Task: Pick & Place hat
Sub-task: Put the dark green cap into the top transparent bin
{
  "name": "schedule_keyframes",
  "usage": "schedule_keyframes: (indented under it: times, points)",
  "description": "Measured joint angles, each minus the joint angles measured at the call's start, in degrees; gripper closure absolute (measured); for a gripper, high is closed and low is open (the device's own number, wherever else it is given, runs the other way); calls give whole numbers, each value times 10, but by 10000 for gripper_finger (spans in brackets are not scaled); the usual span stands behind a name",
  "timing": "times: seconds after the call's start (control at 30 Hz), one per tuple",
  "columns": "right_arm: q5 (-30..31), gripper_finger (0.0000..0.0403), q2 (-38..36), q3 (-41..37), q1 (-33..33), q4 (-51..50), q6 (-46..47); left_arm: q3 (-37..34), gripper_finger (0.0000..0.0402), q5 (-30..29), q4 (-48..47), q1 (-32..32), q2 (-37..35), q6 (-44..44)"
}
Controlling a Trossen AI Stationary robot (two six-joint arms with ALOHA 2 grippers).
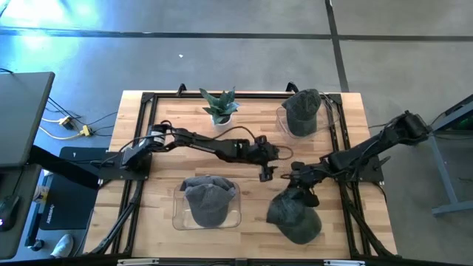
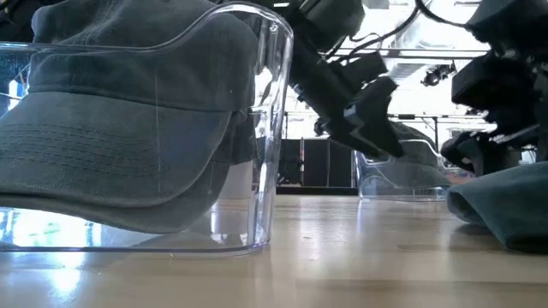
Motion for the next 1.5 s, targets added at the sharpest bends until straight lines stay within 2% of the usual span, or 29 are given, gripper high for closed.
schedule_keyframes:
  times: [0.23,0.37,0.47,0.53,0.67,0.77,0.9,1.07,1.13,1.37,1.5]
  points:
    - [41,155,22,58,-10,-50,-29,-31,111,-1,-5,6,-13,12]
    - [39,155,35,79,-25,-78,-43,-81,111,0,-6,5,-31,21]
    - [27,155,53,79,-31,-102,-53,-119,111,-3,74,6,-45,16]
    - [17,155,63,79,-31,-113,-56,-156,111,-4,72,6,-69,16]
    - [-45,165,71,79,-30,-127,-57,-183,111,-21,124,9,-96,0]
    - [-98,198,68,80,-31,-126,-57,-193,111,-26,77,13,-120,-42]
    - [-130,273,67,93,-31,-129,-56,-185,111,-22,42,26,-127,-106]
    - [-175,377,68,114,-30,-145,-76,-186,111,17,22,29,-122,-130]
    - [-180,394,68,123,-30,-168,-88,-186,111,14,22,27,-124,-130]
    - [-116,344,68,165,-31,-209,-105,-187,111,10,27,28,-123,-129]
    - [-115,291,68,178,-31,-227,-124,-187,111,41,28,28,-123,-123]
